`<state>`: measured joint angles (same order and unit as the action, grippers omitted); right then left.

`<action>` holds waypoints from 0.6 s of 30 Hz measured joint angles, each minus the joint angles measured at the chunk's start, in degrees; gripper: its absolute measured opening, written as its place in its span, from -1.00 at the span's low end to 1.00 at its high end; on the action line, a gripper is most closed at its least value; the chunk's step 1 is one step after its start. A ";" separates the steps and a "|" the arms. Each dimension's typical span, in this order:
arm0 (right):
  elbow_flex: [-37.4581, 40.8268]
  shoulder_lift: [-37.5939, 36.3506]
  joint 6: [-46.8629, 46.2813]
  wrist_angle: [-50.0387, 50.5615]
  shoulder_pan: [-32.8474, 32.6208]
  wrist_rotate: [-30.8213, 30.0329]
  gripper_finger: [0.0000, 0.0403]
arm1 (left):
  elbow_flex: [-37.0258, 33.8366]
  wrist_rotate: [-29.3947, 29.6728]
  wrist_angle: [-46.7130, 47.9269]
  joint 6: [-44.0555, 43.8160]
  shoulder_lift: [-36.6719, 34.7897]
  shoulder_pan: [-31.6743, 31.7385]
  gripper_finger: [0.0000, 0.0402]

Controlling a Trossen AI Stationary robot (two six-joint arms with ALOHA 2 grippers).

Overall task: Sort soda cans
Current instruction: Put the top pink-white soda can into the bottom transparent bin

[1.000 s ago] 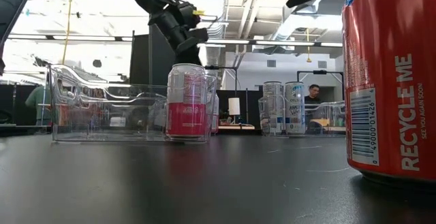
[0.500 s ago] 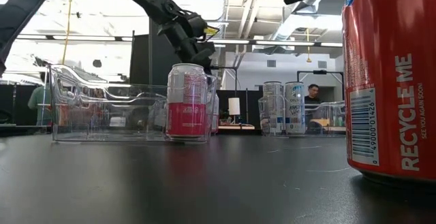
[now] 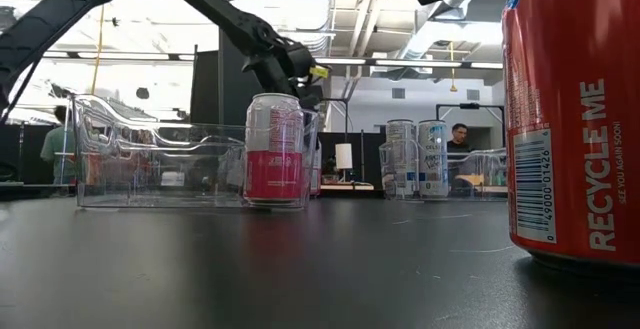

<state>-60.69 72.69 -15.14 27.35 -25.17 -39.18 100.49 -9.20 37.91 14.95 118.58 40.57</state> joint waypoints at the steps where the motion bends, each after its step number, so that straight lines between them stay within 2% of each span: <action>1: 0.00 0.00 0.00 0.02 0.00 0.00 0.63 | 0.02 0.40 -0.32 0.16 0.41 -0.17 0.77; 10: 0.00 0.02 0.02 0.00 0.00 0.02 0.63 | -0.44 0.64 -2.76 -0.67 0.77 -0.26 0.76; 18: 0.00 0.04 -0.30 0.00 0.00 0.06 0.63 | -0.41 -0.11 -3.11 -2.05 4.60 -0.65 0.58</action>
<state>-60.69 72.72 -15.44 27.35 -25.17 -39.12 100.07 -9.30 34.80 12.90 123.18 39.92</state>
